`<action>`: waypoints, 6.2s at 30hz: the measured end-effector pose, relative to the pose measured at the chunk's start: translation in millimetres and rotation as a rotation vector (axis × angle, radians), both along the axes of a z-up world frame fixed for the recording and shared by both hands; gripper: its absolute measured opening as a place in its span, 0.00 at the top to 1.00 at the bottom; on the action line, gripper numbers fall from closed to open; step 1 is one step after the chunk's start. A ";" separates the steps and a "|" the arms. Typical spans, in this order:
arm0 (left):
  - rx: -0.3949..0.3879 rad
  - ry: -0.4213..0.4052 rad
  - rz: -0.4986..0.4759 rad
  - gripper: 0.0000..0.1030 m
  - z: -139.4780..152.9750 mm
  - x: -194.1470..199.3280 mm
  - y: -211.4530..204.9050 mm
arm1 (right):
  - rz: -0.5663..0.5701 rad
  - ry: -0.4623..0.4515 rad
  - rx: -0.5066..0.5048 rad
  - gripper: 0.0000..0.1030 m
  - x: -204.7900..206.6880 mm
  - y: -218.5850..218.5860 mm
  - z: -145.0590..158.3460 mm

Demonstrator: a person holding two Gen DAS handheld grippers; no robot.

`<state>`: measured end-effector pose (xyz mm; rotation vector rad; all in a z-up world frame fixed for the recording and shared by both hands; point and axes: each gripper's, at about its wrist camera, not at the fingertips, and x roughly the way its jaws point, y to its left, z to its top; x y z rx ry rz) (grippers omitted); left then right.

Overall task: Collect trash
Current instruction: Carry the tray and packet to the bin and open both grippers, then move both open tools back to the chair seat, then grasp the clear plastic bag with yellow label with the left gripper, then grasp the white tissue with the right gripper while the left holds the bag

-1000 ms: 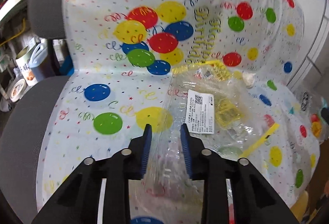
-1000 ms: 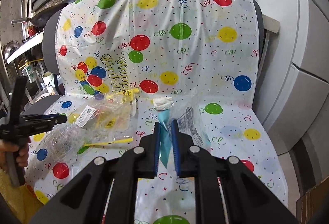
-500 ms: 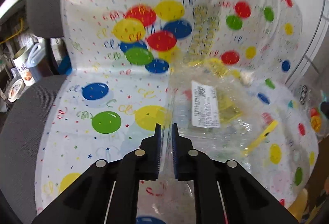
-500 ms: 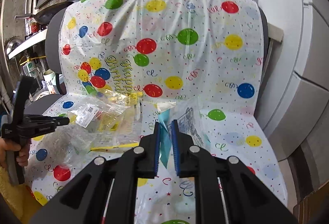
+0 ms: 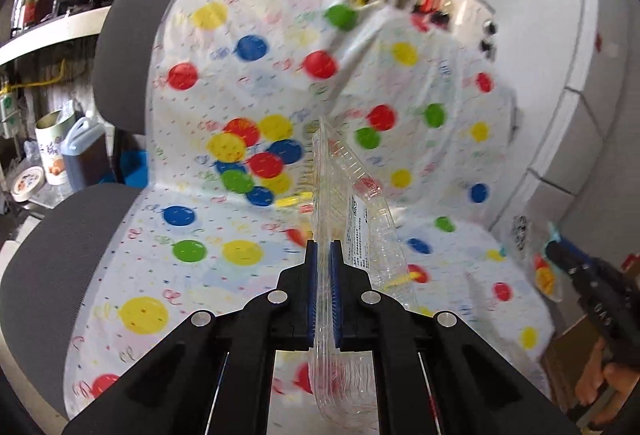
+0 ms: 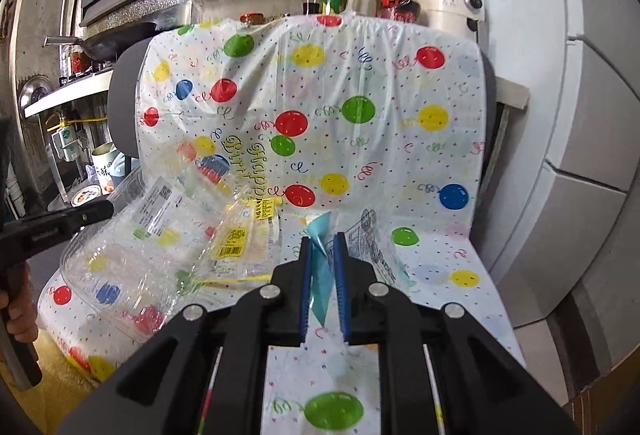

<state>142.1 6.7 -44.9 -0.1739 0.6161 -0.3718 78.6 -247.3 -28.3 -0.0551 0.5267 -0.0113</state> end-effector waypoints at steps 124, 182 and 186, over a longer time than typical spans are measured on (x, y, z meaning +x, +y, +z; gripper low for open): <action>0.136 0.207 0.017 0.25 -72.4 15.4 -16.7 | -0.026 0.208 0.181 0.58 38.4 -31.3 -47.3; 0.047 0.023 0.110 0.98 -12.6 75.3 21.0 | 0.043 0.244 0.131 0.37 166.3 -10.9 -72.2; 0.035 0.046 0.107 0.98 -26.4 87.3 21.4 | 0.064 0.303 0.113 0.30 205.9 -9.5 -93.9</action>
